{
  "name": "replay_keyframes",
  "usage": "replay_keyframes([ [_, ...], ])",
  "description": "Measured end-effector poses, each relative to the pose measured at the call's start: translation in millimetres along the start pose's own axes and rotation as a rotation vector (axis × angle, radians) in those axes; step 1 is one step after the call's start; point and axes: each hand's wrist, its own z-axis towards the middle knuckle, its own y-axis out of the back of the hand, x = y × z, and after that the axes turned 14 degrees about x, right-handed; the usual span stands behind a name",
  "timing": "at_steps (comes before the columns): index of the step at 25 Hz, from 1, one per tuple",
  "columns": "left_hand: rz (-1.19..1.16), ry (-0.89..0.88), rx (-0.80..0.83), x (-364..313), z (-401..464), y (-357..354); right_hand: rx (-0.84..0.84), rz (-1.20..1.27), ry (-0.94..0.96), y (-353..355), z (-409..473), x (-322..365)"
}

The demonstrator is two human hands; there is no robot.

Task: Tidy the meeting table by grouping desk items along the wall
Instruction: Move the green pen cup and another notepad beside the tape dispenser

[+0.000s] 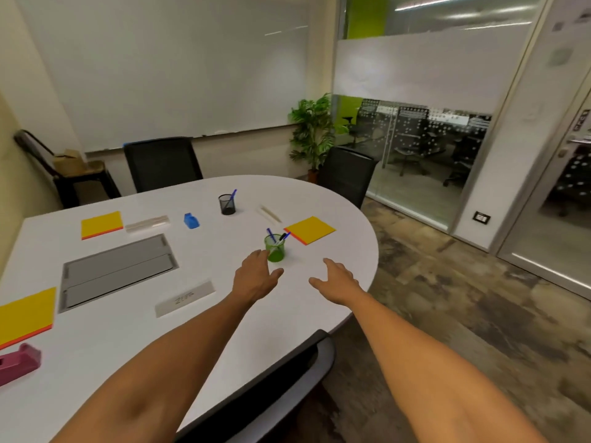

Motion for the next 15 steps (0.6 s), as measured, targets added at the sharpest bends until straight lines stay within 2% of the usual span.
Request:
replay_keyframes([
  [3, 0.016, -0.027, 0.017, -39, 39, -22, -0.014, 0.023, -0.022, 19, 16, -38],
  [7, -0.017, -0.016, 0.015, -56, 84, -44, 0.021, 0.063, -0.036, 38, 51, -72],
  [10, -0.061, 0.04, 0.036, -65, 145, -56, 0.065, 0.078, -0.066, 75, 110, -99],
  [15, -0.051, 0.12, 0.035, -73, 196, -66, 0.099, 0.103, -0.031, 108, 168, -123],
])
